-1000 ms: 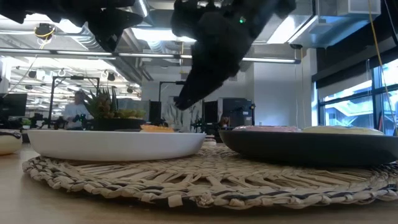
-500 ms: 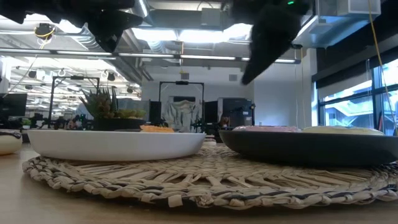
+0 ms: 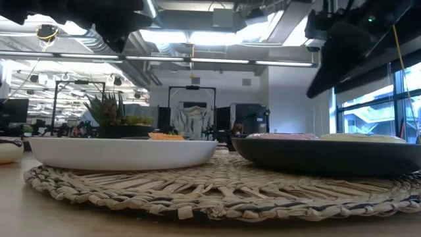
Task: Pick & Place donuts
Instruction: Put the small brown donut on the white plate
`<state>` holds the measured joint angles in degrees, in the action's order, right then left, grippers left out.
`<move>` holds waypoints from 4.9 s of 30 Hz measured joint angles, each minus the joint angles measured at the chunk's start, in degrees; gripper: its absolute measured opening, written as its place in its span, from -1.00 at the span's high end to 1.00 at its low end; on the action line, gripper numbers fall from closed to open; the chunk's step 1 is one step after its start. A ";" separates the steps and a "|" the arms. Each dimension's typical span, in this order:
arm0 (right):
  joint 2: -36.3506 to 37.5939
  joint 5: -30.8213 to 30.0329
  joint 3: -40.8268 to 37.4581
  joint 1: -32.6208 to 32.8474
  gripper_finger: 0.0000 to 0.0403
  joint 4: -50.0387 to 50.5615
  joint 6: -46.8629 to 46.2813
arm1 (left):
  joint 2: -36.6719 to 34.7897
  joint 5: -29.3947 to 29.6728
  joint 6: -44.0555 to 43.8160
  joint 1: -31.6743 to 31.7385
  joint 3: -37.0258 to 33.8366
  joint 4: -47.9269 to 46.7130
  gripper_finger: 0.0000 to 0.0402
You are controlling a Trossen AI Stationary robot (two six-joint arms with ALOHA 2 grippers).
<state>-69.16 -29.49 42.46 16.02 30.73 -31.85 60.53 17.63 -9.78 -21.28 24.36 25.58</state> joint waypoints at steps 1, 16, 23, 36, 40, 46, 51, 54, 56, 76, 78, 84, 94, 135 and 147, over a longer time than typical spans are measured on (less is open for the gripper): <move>0.43 -1.39 -0.67 -0.02 0.28 -1.87 1.14 | 0.00 1.60 1.08 0.02 0.00 0.47 0.29; 0.83 -2.15 -2.65 -0.14 0.28 -18.39 17.02 | 10.41 -8.24 1.99 17.07 17.75 -15.29 0.28; 0.81 -1.89 -2.67 -0.14 0.28 -13.25 13.97 | 22.88 -10.62 3.69 28.07 28.86 -27.46 0.25; 0.81 -1.93 -2.67 -0.15 0.28 -12.47 15.67 | 40.01 -21.78 2.71 38.64 35.97 -26.13 -0.08; 0.79 -1.93 -2.67 -0.16 0.28 -12.40 15.79 | 44.20 -22.02 -1.17 40.36 36.38 -24.25 -0.18; 0.78 -1.94 -2.67 -0.15 0.28 -12.42 15.86 | 48.61 -21.94 -1.43 41.00 36.44 -22.78 -0.19; 0.78 -1.95 -2.67 -0.15 0.28 -12.43 15.86 | 50.07 -19.36 -1.38 41.00 36.39 -21.53 -0.20; 0.78 -1.95 -2.67 -0.14 0.28 -12.42 15.88 | 50.16 -16.30 -3.01 41.05 36.41 -20.92 -0.20; 0.78 -1.95 -2.67 -0.14 0.28 -12.42 15.87 | 50.14 -15.11 -3.49 41.05 36.41 -20.73 -0.20; 0.78 -1.99 -2.65 -0.14 0.28 -12.48 15.86 | 50.65 -12.58 -7.04 40.65 36.17 -22.54 0.10; 0.78 -1.99 -2.65 -0.16 0.28 -12.51 15.86 | 51.32 -12.57 -7.28 40.42 36.13 -22.38 0.13; 0.76 -1.99 -2.65 -0.15 0.28 -12.51 15.86 | 53.25 -12.99 -7.93 40.44 36.26 -20.73 0.18; 0.76 -2.01 -2.65 -0.15 0.28 -12.49 15.87 | 52.71 -13.20 -8.13 40.40 36.22 -21.02 0.50; 0.76 -2.52 -2.62 -1.23 0.28 -11.24 13.87 | 41.01 -4.06 -39.96 -3.17 35.93 -50.64 0.92; 0.76 -2.45 -2.62 -1.23 0.28 -11.13 12.88 | 38.75 -0.58 -38.92 -3.50 35.96 -51.10 0.91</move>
<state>-68.40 -31.94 39.83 14.79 19.59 -18.96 99.28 17.05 -48.71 -24.78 60.31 -25.53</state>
